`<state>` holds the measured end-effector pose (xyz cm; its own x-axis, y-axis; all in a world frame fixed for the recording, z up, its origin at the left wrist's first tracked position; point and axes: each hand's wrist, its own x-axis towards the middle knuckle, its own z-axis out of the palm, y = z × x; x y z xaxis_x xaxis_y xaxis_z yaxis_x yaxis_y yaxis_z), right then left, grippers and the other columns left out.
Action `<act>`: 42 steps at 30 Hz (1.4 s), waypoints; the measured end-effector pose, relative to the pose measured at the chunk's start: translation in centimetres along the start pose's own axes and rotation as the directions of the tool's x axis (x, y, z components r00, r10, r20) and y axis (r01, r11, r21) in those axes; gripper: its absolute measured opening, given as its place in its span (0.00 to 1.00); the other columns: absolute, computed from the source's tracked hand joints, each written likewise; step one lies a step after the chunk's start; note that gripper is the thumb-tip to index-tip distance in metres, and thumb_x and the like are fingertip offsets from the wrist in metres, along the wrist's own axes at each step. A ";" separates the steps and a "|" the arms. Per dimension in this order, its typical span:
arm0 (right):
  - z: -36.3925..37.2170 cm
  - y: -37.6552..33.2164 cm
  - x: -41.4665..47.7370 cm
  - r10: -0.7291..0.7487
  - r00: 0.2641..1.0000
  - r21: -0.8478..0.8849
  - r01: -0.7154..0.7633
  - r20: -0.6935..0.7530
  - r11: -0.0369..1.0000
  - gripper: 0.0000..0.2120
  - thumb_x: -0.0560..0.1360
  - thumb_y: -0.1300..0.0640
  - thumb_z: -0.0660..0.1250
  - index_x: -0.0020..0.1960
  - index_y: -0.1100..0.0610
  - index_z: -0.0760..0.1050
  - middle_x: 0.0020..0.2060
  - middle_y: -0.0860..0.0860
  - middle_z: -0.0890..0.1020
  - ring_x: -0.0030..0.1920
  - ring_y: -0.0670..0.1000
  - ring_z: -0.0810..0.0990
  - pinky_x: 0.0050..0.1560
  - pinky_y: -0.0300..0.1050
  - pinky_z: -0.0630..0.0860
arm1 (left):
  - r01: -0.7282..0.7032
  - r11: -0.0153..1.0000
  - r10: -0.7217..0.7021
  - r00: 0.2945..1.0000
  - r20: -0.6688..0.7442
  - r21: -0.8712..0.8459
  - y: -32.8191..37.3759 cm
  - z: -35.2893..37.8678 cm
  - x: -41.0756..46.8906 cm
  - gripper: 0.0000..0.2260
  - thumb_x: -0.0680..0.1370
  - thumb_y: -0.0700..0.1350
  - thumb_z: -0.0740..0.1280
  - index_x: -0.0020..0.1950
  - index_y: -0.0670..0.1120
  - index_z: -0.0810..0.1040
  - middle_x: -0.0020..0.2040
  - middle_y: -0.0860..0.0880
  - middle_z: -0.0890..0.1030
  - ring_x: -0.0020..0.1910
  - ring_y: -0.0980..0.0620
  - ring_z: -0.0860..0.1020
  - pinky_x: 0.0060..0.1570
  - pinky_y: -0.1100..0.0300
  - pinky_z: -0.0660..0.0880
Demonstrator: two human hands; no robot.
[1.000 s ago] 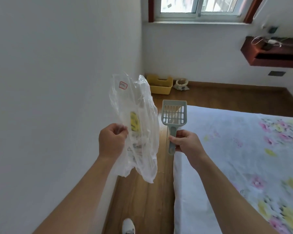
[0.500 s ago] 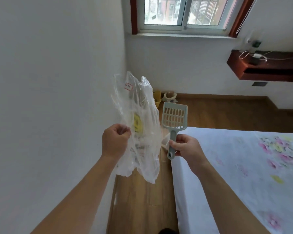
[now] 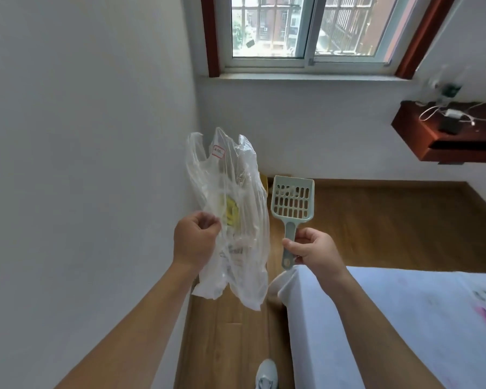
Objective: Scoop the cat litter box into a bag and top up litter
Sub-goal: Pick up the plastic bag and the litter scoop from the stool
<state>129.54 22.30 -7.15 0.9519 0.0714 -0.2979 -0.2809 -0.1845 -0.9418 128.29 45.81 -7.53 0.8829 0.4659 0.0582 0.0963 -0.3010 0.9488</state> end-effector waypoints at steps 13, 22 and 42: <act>-1.5 -9.2 23.4 -0.011 0.999 -0.030 0.012 0.038 0.999 0.07 0.75 0.59 0.73 0.52 0.58 0.79 0.44 0.54 0.85 0.45 0.53 0.85 0.43 0.44 0.80 | 0.031 0.999 -0.032 0.999 -0.040 -0.029 3.0 8.8 21.9 0.09 0.74 0.39 0.73 0.34 0.43 0.78 0.28 0.53 0.75 0.28 0.59 0.73 0.34 0.65 0.74; 0.2 -14.6 40.6 -0.035 0.999 -0.016 0.035 -0.003 0.999 0.07 0.74 0.59 0.73 0.52 0.57 0.80 0.44 0.53 0.85 0.45 0.52 0.85 0.43 0.44 0.79 | 0.019 0.999 -0.019 1.000 0.001 -0.037 2.7 14.2 40.5 0.09 0.71 0.37 0.73 0.33 0.44 0.77 0.30 0.52 0.77 0.32 0.54 0.75 0.36 0.61 0.75; -2.6 -20.6 70.4 0.006 0.986 -0.007 -0.005 0.165 1.000 0.07 0.74 0.62 0.73 0.51 0.57 0.80 0.44 0.51 0.85 0.45 0.51 0.84 0.40 0.42 0.75 | 0.109 0.994 -0.106 0.987 -0.120 0.025 3.1 27.5 64.3 0.19 0.72 0.34 0.73 0.29 0.48 0.68 0.28 0.52 0.70 0.29 0.54 0.69 0.33 0.59 0.70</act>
<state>202.68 28.60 -8.32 0.9170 0.2308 -0.3252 -0.2849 -0.1915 -0.9393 197.97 51.88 -9.36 0.8064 0.5914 -0.0055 0.2039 -0.2693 0.9412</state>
